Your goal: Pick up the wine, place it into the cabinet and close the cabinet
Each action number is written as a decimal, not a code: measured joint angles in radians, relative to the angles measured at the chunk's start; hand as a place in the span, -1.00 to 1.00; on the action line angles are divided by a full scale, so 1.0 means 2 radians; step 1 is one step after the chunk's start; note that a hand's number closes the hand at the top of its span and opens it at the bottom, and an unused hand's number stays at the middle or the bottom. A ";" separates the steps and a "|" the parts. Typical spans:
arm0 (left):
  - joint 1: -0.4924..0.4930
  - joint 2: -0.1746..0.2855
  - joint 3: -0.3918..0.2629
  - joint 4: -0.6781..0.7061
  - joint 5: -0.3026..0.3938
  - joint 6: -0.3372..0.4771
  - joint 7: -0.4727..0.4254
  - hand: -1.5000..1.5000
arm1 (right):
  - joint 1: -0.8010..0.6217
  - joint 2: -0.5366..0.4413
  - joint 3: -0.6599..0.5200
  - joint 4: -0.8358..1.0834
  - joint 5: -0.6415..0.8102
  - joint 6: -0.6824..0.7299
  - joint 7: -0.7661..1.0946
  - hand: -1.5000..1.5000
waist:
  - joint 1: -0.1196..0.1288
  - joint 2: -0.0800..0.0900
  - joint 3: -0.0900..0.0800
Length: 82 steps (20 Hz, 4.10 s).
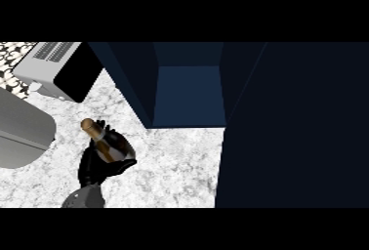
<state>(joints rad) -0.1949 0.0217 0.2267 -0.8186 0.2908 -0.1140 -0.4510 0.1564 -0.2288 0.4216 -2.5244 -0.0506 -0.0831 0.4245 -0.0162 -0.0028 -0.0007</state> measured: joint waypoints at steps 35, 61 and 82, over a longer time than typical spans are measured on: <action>0.116 -0.003 -0.097 -0.239 0.018 -0.040 -0.030 1.00 | -0.009 -0.002 -0.029 0.003 -0.003 0.007 0.004 -1.00 | 0.007 -0.002 0.001; -0.078 -0.011 -0.287 -0.330 0.033 0.313 0.177 1.00 | -0.007 0.002 -0.056 0.004 -0.010 0.028 0.002 -1.00 | -0.003 0.001 0.001; -0.168 -0.011 -0.330 -0.067 0.177 0.335 -0.003 1.00 | 0.003 0.019 -0.058 0.006 -0.018 0.052 -0.002 -1.00 | -0.011 0.003 0.000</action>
<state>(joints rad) -0.5312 0.0000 -0.4337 -0.9522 0.6443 0.5551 -0.4566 0.1621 -0.1906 0.3060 -2.5124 -0.0873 0.0205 0.4198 -0.0375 0.0034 -0.0010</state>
